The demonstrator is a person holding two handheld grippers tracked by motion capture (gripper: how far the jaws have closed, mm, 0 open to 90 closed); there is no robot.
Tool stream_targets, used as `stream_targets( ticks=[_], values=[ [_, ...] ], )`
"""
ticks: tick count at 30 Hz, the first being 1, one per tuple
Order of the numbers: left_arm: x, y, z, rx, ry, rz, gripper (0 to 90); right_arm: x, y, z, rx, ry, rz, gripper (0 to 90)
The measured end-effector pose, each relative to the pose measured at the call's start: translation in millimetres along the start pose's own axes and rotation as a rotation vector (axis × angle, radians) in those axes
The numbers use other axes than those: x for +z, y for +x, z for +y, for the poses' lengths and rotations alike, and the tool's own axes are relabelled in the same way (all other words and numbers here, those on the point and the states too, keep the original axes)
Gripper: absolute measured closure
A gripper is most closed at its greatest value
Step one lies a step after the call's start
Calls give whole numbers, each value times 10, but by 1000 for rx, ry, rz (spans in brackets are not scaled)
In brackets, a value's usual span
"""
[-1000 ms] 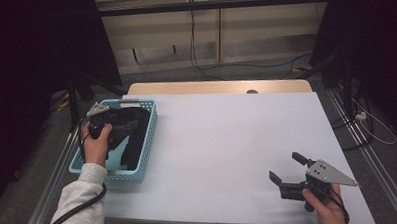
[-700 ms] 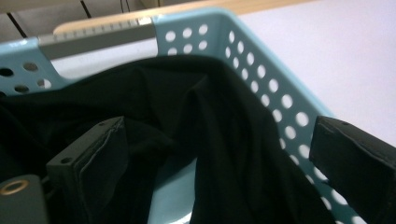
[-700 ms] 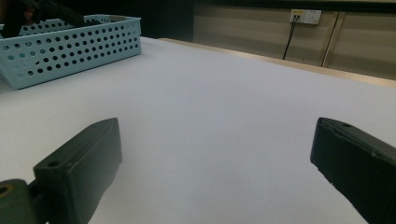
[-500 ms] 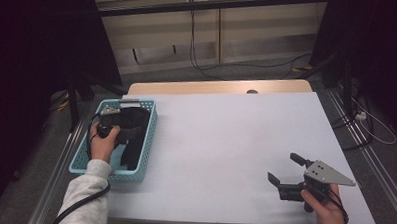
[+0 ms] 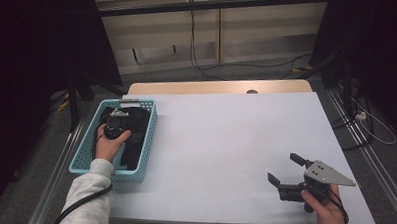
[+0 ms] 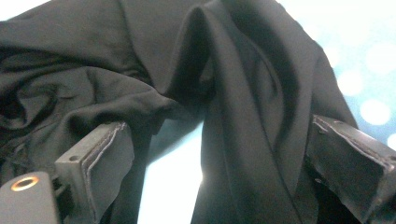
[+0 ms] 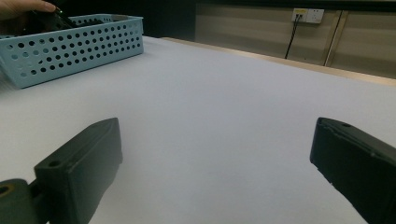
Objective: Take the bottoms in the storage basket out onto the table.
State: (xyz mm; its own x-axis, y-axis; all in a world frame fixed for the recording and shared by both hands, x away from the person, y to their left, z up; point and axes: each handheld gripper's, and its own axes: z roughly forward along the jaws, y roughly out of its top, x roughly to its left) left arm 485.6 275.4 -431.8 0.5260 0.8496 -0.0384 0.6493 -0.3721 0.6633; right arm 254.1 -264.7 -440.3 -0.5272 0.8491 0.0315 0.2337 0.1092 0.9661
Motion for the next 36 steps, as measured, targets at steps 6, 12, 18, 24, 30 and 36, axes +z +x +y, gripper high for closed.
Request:
stream_targets(
  ticks=[6,12,18,24,30,36],
  values=[
    [70,-35,10,26,58,2,79,2,2,-1,-2,1,1,17],
    [126,-59,-8,14,101,11,82,0,5,2,-4,1,4,17],
    [146,-61,-15,-2,133,-3,105,-1,-1,0,-3,3,1,17],
    [121,-79,-3,-30,135,-10,200,13,7,1,-8,10,8,18],
    [96,-131,52,-27,167,-22,387,9,8,3,-10,9,8,18],
    [87,-182,92,-52,194,-36,650,13,10,4,-7,10,6,24]
  ],
)
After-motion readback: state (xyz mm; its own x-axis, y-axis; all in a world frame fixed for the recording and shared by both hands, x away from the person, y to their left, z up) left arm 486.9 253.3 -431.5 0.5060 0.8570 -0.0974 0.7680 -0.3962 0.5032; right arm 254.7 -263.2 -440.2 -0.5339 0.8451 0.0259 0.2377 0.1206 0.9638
